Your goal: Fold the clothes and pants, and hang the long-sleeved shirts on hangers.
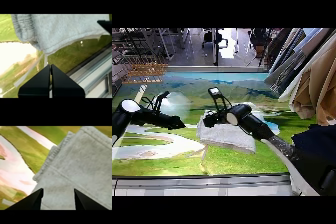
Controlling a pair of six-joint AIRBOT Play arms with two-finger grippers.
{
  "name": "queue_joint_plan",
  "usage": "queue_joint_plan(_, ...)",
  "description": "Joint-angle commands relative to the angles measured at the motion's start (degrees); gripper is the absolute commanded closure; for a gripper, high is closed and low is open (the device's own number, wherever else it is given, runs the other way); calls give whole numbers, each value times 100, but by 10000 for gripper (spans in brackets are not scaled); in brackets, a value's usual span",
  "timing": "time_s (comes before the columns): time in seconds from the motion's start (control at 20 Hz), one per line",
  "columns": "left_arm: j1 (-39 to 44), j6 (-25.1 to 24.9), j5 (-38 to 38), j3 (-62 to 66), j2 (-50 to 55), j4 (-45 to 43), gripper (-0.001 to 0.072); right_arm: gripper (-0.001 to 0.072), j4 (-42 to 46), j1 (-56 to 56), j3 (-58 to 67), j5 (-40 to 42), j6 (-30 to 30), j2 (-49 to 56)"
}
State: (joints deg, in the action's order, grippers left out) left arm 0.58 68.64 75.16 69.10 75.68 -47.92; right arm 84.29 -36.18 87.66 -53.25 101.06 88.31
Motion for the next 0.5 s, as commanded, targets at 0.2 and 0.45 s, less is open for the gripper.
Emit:
queue_joint_plan(0.2,1119,-4,-1703,9,977,-2,695,241,-1797,3287,-1005,-1937,-1786,-968)
queue_joint_plan(0.45,1421,249,-1788,13,2094,35,696,62,-3558,4690,-2262,-2059,-3018,-581)
